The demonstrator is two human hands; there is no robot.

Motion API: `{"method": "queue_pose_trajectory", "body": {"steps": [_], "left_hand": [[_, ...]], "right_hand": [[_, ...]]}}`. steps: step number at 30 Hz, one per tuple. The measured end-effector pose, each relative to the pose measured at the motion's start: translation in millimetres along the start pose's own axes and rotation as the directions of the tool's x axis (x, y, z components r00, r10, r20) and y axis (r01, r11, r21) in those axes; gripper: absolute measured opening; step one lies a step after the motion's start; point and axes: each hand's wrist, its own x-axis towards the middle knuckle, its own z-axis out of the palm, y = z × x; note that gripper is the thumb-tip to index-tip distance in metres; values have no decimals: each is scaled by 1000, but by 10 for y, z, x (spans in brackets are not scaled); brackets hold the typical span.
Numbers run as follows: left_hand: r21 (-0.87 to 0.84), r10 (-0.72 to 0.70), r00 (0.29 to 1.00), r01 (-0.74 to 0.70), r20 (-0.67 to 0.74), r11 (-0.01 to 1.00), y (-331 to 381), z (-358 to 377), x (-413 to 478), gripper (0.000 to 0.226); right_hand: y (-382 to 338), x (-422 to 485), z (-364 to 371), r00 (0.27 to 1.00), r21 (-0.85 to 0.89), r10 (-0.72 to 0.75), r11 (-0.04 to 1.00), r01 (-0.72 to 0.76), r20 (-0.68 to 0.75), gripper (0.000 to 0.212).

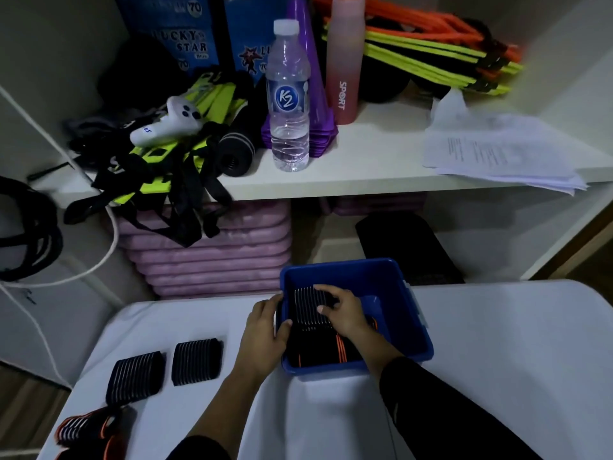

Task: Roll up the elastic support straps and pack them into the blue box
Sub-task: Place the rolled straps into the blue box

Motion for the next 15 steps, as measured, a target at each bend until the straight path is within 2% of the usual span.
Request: {"method": "queue_pose_trajectory", "body": {"steps": [4,11,15], "left_hand": [[-21,31,999,-31,-18,999,0,48,-15,49],[-62,20,1000,-21,-15,998,-18,70,-28,48],[-73,18,1000,-19,-18,997,-26,82,-35,48]], "right_hand": [[111,82,101,998,-44,63,997,-64,-24,50],[92,143,130,999,-236,46,970,-51,-26,48],[124,136,109,999,-219,34,975,-32,8,50]]}}
